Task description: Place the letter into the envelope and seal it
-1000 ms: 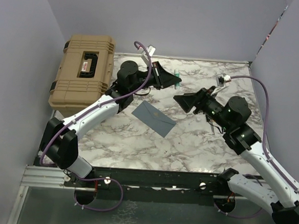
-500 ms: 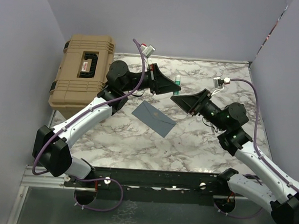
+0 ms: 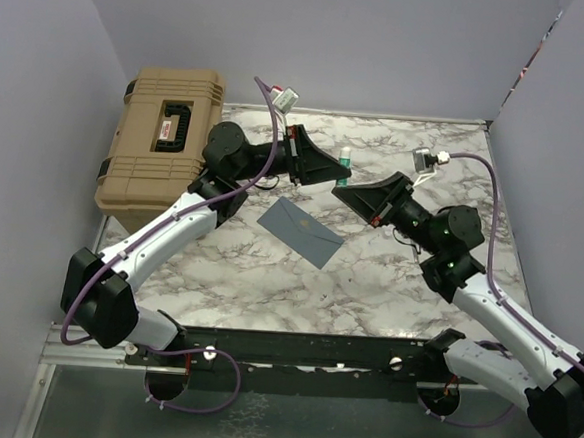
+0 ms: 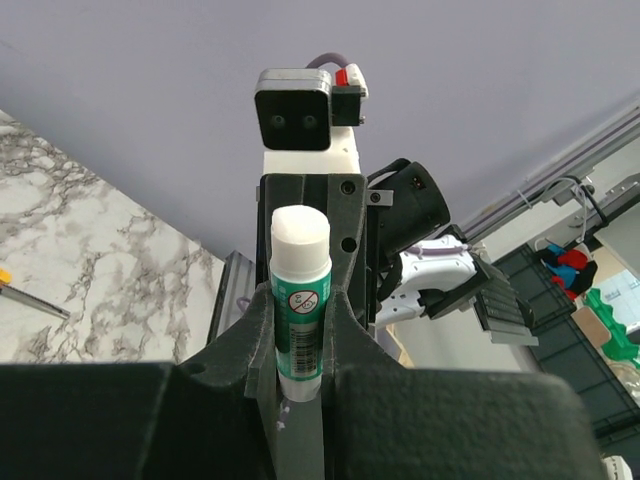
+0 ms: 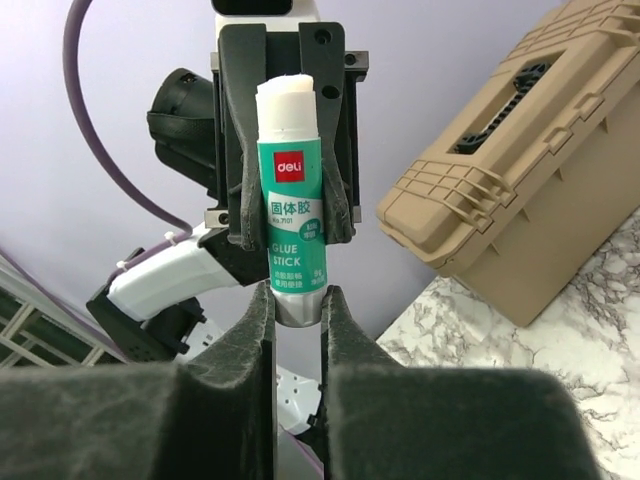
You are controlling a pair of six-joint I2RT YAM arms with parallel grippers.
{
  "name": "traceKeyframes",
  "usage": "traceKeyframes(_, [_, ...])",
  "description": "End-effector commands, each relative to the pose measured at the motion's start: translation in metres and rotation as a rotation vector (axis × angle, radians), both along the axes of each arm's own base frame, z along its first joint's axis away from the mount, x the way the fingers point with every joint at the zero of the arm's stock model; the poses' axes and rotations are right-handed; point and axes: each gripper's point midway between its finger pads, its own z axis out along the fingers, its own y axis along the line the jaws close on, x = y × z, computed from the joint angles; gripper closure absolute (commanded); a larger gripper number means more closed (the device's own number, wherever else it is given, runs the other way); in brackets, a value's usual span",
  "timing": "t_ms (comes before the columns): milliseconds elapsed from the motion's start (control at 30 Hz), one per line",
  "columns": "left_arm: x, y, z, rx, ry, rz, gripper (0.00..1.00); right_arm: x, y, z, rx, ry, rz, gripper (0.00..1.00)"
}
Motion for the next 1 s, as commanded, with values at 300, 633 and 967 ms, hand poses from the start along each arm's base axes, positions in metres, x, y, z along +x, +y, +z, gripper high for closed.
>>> traceKeyframes(300, [0.027,0.007,-0.002,-0.039,0.038,0.179,1.0,0.068,-0.006,-0.03,-0.483,-0.175,-0.27,1.0])
traceKeyframes(633, [0.092,-0.003,-0.002,-0.027,0.193,0.384,1.0,0.156,-0.03,-0.035,-0.954,-0.391,-0.648,1.0])
traceKeyframes(967, [0.121,-0.001,-0.015,0.035,0.368,0.506,1.0,0.176,-0.034,-0.054,-1.21,-0.406,-0.877,1.0])
